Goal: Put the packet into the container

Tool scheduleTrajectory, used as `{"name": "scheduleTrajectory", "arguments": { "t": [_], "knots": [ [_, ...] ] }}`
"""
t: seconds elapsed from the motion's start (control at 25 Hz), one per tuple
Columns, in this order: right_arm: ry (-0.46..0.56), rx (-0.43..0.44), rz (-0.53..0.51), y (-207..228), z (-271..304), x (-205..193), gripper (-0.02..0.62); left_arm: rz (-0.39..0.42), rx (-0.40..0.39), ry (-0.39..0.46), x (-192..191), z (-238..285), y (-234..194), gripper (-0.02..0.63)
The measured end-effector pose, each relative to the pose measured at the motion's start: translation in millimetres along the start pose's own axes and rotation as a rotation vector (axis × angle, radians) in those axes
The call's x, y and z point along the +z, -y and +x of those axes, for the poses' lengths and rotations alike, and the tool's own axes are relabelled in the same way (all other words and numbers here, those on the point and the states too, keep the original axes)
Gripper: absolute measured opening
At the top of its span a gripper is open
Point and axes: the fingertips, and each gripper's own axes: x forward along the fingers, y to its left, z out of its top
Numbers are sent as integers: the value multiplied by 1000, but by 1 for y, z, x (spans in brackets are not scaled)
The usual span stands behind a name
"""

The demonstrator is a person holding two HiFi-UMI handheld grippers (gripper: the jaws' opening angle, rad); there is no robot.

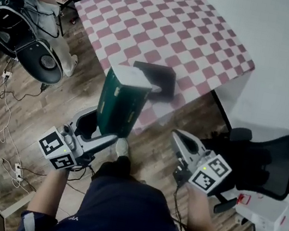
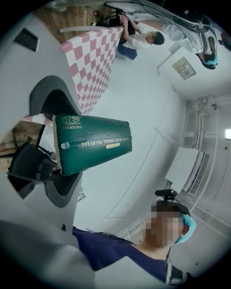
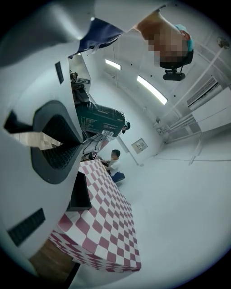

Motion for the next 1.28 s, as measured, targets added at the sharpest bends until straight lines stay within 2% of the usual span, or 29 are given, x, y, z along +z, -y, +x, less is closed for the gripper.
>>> {"name": "scheduleTrajectory", "arguments": {
  "t": [0.28, 0.64, 0.92, 1.2, 1.28],
  "knots": [
    [9, -53, 29, 29, 45, 23, 17, 34, -33, -75, 20, 26, -64, 397],
    [17, -79, 59, 56, 64, 40, 17, 102, -32, -163, 24, 51, -111, 397],
    [3, -54, 78, 86, 67, 46, 17, 257, 2, -281, 15, 83, -129, 397],
    [-15, -7, 113, 122, 69, 54, 17, 456, 26, -475, -12, 121, -145, 397],
    [-24, -1, 120, 132, 69, 55, 17, 490, 24, -523, -20, 131, -150, 397]
  ]
}}
